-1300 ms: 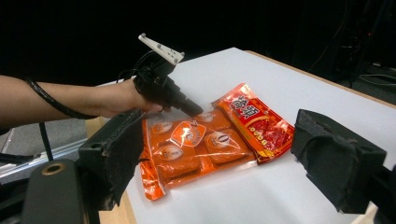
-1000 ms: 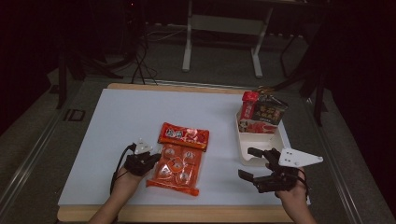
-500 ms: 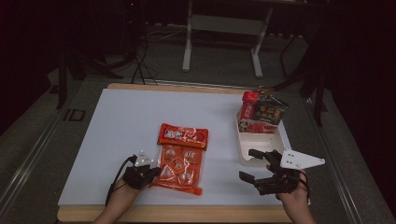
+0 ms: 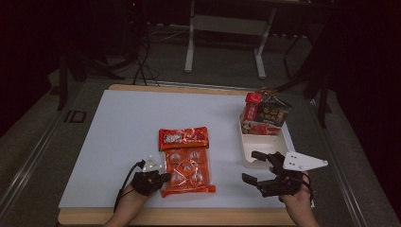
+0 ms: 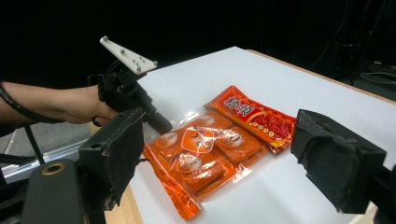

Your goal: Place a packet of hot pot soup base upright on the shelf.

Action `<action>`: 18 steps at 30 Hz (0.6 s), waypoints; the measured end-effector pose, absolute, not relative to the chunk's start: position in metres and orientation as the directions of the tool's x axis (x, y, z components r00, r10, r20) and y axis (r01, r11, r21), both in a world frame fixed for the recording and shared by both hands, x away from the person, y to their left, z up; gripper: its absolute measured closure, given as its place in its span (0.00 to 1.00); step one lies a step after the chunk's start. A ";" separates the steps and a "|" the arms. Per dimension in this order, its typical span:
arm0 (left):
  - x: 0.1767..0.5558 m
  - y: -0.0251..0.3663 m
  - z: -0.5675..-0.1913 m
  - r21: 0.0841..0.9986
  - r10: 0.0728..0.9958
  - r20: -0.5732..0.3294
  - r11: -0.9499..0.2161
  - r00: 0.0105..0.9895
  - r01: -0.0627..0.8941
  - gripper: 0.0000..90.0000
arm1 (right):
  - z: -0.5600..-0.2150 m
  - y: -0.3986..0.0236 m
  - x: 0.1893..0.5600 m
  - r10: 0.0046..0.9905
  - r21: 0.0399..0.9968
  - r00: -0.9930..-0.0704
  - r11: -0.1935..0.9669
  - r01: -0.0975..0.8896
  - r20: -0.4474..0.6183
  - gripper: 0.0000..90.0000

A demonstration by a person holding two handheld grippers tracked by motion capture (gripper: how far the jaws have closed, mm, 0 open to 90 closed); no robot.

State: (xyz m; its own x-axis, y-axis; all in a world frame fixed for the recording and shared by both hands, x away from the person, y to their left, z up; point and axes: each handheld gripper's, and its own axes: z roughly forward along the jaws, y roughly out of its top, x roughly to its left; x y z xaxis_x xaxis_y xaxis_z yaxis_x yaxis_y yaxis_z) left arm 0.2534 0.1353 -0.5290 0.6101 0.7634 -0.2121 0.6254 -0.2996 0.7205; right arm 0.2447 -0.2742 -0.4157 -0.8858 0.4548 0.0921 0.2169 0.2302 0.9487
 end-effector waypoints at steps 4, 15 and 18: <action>0.259 0.143 -0.518 0.763 0.767 -0.198 -0.270 0.610 0.587 1.00 | -0.416 -0.276 0.244 0.455 0.950 -0.886 0.229 0.213 0.089 0.19; 0.285 0.155 -0.500 0.811 0.788 -0.175 -0.225 0.591 0.540 0.87 | -0.419 -0.278 0.245 0.473 0.953 -0.878 0.226 0.201 0.073 0.18; 0.293 0.159 -0.499 0.816 0.791 -0.181 -0.211 0.584 0.538 0.81 | -0.420 -0.278 0.245 0.478 0.957 -0.876 0.219 0.191 0.065 0.18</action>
